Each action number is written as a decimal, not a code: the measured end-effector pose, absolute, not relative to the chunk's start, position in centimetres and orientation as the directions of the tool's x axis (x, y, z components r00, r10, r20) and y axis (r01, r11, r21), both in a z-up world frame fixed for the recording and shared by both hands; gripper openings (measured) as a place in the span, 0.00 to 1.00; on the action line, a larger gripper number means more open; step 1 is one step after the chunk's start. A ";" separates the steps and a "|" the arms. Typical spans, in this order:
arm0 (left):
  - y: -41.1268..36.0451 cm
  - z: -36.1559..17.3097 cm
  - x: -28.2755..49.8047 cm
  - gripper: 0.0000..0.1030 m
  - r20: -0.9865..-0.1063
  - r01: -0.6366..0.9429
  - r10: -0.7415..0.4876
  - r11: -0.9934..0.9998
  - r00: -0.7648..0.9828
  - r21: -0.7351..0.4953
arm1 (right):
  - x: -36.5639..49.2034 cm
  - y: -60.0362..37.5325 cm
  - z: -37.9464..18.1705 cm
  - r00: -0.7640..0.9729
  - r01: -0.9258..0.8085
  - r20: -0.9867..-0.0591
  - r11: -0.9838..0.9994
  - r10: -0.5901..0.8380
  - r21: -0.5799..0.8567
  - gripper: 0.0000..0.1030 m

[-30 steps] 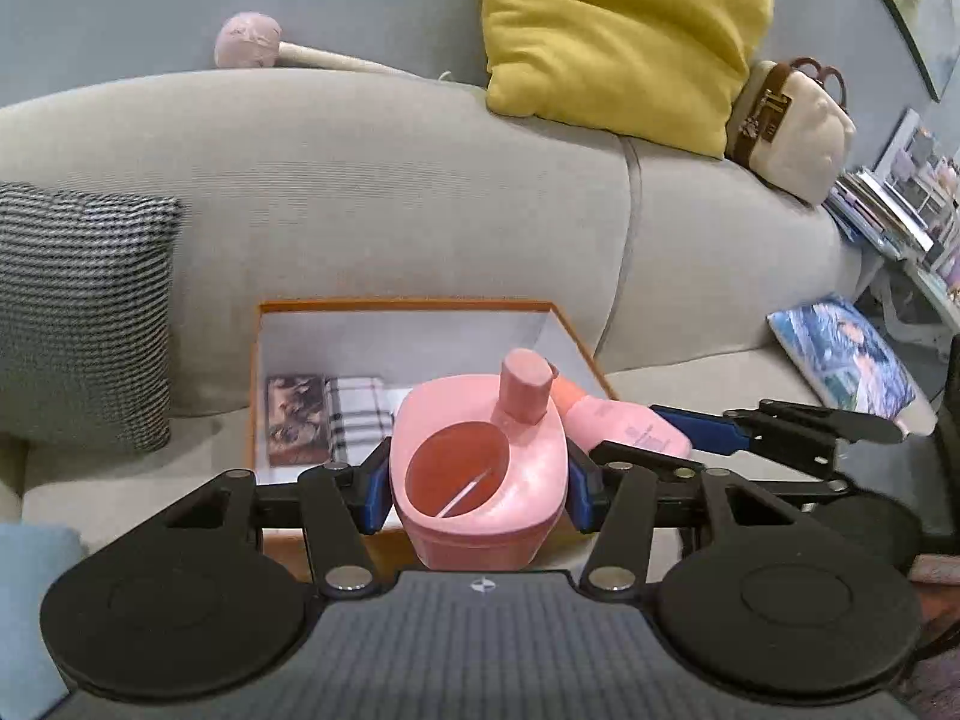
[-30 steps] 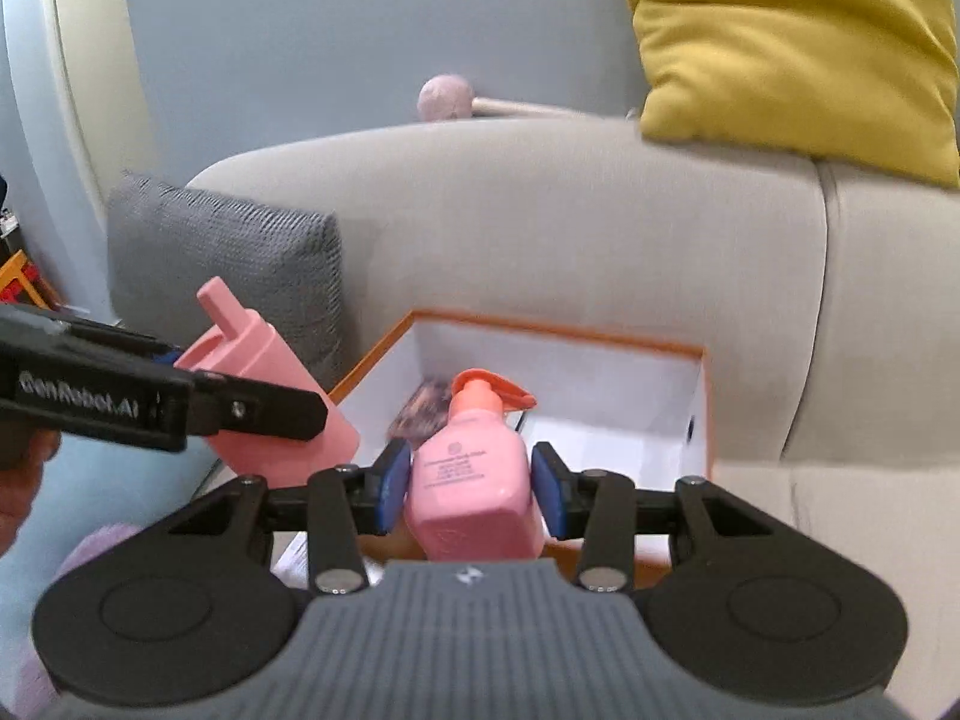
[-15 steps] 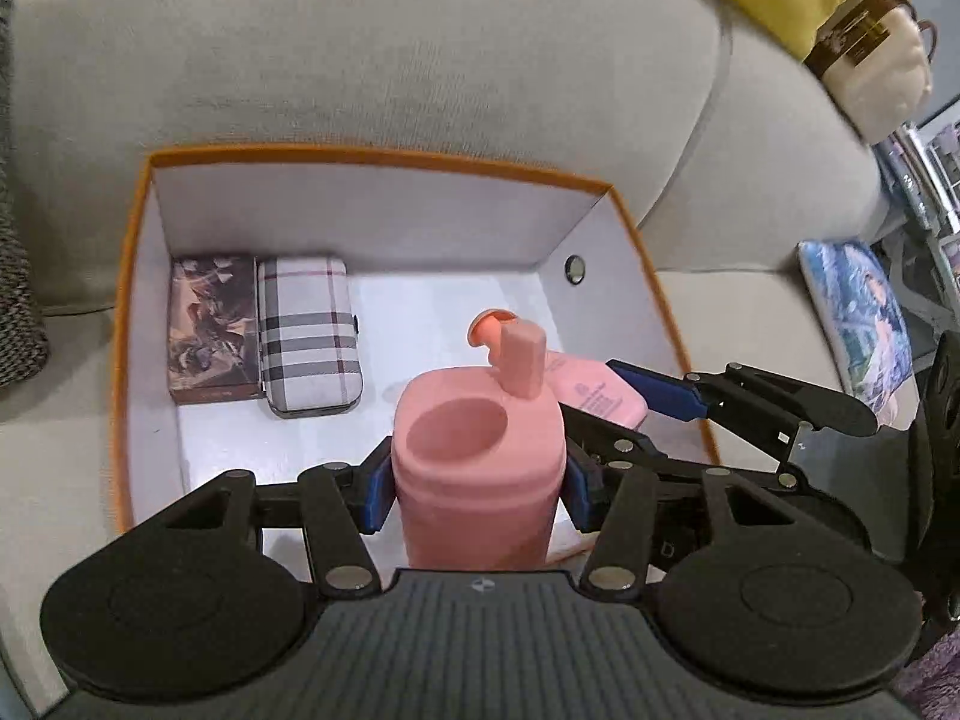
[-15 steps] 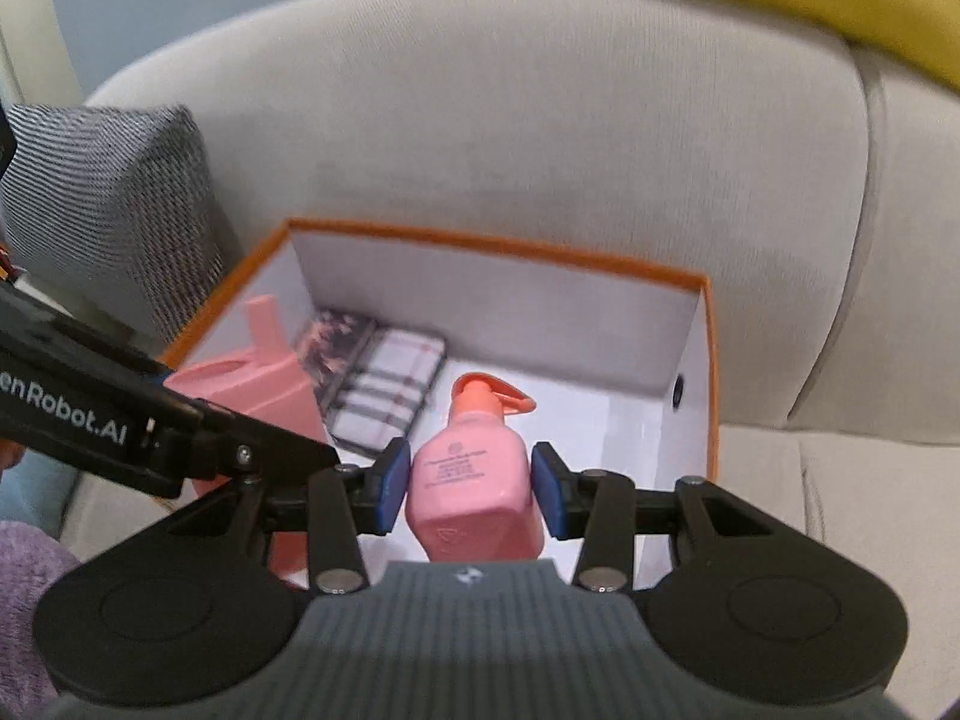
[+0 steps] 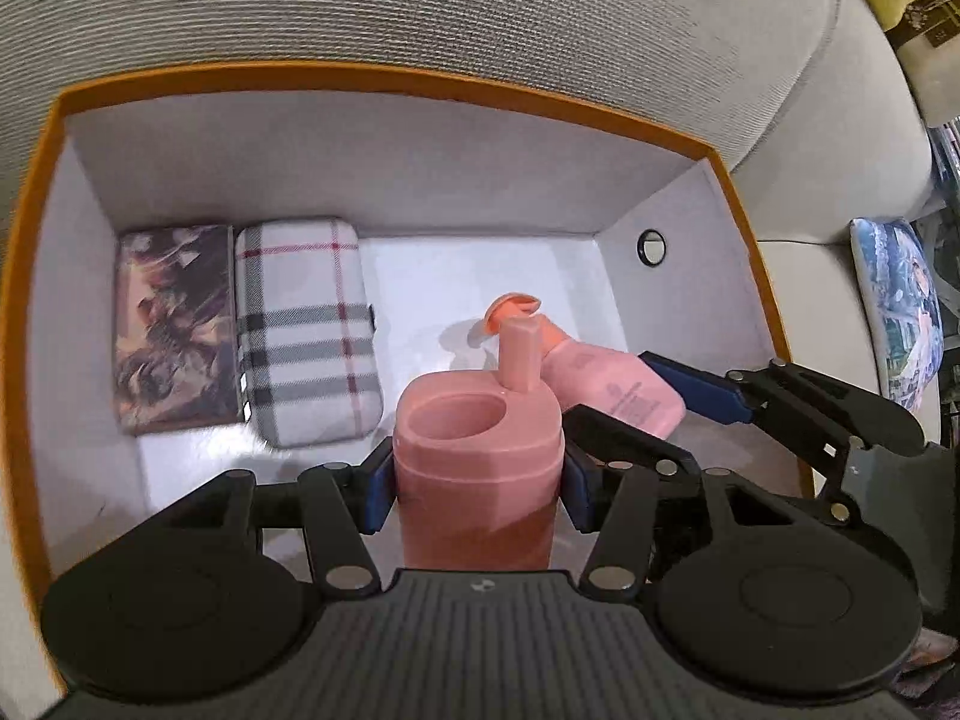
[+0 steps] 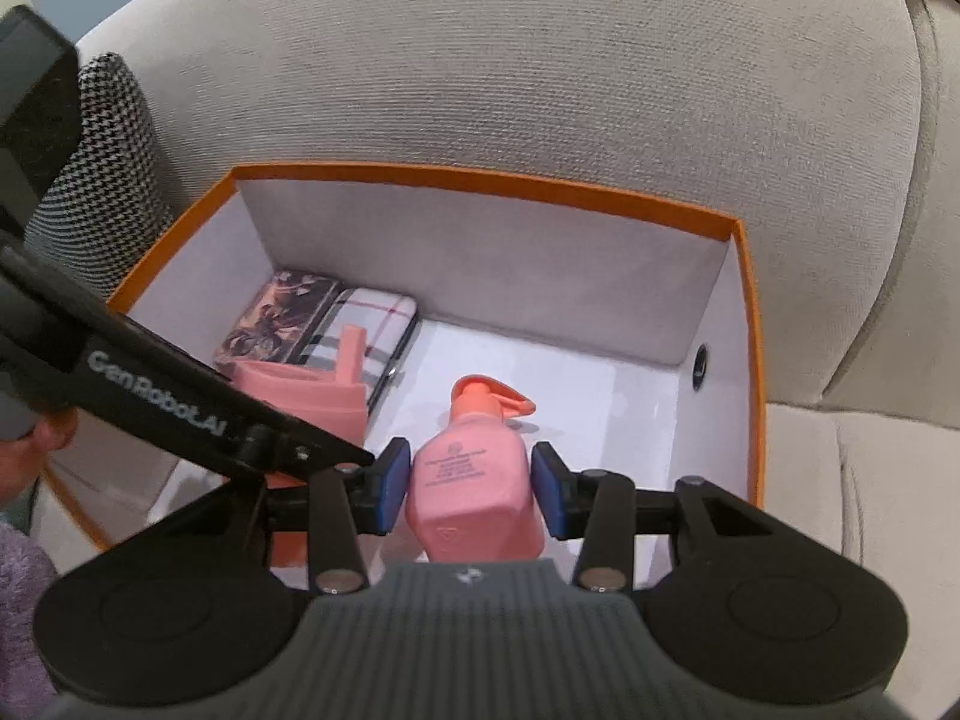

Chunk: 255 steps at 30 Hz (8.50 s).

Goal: Organize rigid objects
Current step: 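Lower and release the pink cup with the left gripper while the right releases the bottle, then withdraw both grippers from the orange box toward the items on the sofa, then grasp the brown square box with the left gripper while the right grasps the clear cube, then lift the brown box and clear cube with both grippers over the orange box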

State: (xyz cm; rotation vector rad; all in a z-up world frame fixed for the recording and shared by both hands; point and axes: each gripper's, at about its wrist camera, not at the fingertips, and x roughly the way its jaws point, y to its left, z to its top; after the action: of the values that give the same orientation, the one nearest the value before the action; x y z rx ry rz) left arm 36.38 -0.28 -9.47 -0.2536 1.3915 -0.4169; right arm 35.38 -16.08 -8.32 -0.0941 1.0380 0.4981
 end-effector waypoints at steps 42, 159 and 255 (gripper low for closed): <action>-1.8 -9.6 36.1 0.64 -0.934 0.387 -0.318 0.891 0.160 -0.237 | 37.5 -14.6 -10.2 0.116 -0.765 -0.969 0.642 0.219 0.054 0.41; -7.9 -8.6 11.2 0.71 -0.956 0.214 -0.177 0.969 0.236 -0.127 | 13.5 -26.2 -7.8 0.461 -0.263 -0.835 0.945 0.300 0.194 0.27; -4.5 -1.7 29.5 0.67 -0.858 0.207 -0.297 0.951 0.419 -0.228 | 28.6 -18.0 -0.2 0.513 -0.641 -0.772 0.765 0.376 -0.054 0.48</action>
State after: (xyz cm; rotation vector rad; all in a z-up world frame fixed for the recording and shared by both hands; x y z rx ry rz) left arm 29.50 -4.52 -1.72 -0.0915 1.0939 -0.3165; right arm 28.63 -18.01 -0.16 -0.3554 0.8272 0.6267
